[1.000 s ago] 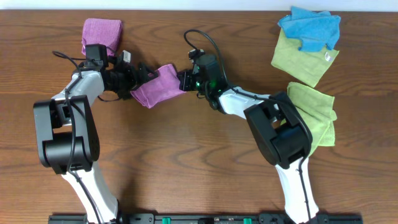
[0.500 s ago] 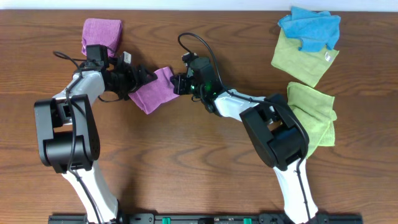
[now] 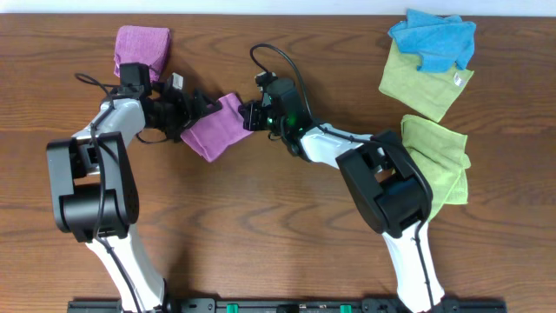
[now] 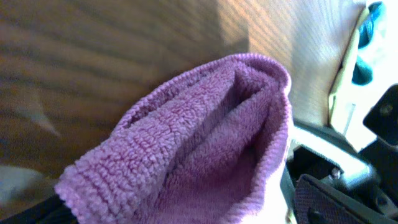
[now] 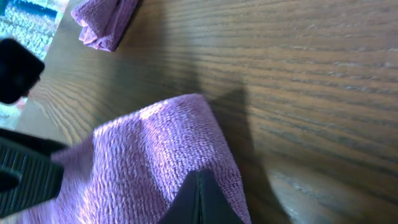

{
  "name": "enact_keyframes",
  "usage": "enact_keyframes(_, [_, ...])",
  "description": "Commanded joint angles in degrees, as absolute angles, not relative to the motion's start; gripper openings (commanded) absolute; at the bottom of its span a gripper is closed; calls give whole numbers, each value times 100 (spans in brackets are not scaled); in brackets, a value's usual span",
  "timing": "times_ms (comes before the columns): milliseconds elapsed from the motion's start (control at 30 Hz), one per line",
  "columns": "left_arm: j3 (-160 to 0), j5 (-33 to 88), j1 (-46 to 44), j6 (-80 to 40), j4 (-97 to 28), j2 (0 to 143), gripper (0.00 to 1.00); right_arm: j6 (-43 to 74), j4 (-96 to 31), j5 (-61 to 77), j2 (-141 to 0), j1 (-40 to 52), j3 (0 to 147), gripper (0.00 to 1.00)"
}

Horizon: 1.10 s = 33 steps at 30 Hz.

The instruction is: Fold the cloth

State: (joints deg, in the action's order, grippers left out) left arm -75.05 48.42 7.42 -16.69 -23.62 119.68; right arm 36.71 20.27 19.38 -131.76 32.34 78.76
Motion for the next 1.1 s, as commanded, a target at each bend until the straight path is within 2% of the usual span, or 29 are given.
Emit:
enact_keyframes(0, [-7290,3920,996,-1295,-2790,12342,98,3726,2040,2064,-13277,3142,7983,2])
enact_keyframes(200, [-7288,3839,1575,-915,-3175,12328,98,3723,2040,2108,-13277,3129,7983,2])
enact_keyframes(333, [-7288,3684,1645,-626,-3586,12331,97,3723,2040,2123,-13277,3114,7983,2])
enact_keyframes(667, [-7238,3627,972,-790,-3876,12331,91,3726,2040,2150,-13277,2941,7988,2])
enact_keyframes(1067, [-7238,2628,709,-729,-4154,11970,88,3726,2040,2394,-13277,2825,7988,2])
